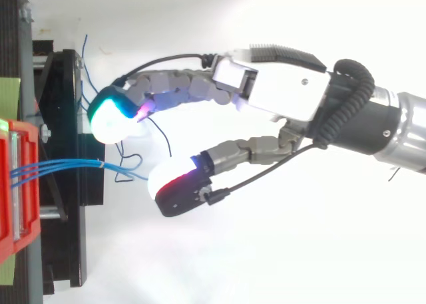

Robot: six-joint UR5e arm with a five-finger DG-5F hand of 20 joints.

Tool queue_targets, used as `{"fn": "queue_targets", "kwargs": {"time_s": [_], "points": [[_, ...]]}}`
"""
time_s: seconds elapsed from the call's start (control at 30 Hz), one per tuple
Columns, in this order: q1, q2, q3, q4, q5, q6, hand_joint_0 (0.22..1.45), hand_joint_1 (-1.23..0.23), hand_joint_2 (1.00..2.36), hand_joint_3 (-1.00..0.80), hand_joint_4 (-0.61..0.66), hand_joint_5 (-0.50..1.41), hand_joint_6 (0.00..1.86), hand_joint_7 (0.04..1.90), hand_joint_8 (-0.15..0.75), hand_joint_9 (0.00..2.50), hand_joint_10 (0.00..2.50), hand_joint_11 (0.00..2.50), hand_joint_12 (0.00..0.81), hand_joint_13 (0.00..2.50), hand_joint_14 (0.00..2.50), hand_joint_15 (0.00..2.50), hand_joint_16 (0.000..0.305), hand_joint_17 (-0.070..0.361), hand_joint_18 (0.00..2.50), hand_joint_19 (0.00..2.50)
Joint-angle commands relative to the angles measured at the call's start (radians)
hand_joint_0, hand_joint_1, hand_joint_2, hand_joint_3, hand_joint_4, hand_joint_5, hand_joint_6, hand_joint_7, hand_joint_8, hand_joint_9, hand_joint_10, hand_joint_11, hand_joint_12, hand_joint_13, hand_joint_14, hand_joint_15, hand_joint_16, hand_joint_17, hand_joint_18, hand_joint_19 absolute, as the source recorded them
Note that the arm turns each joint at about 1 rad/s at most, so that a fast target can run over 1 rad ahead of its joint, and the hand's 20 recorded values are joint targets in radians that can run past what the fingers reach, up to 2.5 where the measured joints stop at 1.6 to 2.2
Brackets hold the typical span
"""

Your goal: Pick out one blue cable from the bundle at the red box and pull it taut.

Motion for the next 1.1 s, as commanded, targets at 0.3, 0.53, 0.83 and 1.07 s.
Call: {"fn": "queue_targets", "kwargs": {"time_s": [0.3, 0.53, 0.83, 1.07], "points": [[-0.018, -0.062, 0.035, 0.091, -0.075, 0.03, 0.5, -0.54, 1.0, -0.5, 0.14, -0.18, 0.5, 0.94, 0.191, 0.53, 0.01, 0.37, 0.3, 0.34, 0.01, 0.14, 0.054, 0.121, 0.36, 0.41], [-0.022, -0.076, 0.038, 0.15, -0.124, 0.052, 0.53, -0.56, 1.0, -0.49, 0.13, -0.17, 0.5, 0.98, 0.187, 0.55, 0.02, 0.39, 0.292, 0.35, 0.01, 0.16, 0.052, 0.116, 0.36, 0.42], [-0.021, -0.086, 0.037, 0.117, -0.156, 0.162, 0.55, -0.56, 1.0, -0.46, 0.11, -0.15, 0.5, 1.07, 0.186, 0.57, 0.02, 0.41, 0.287, 0.36, 0.01, 0.17, 0.05, 0.113, 0.37, 0.43], [-0.021, -0.086, 0.038, 0.12, -0.167, 0.222, 0.56, -0.56, 1.01, -0.44, 0.1, -0.15, 0.5, 1.1, 0.185, 0.58, 0.02, 0.42, 0.286, 0.37, 0.01, 0.17, 0.05, 0.112, 0.38, 0.44]]}}
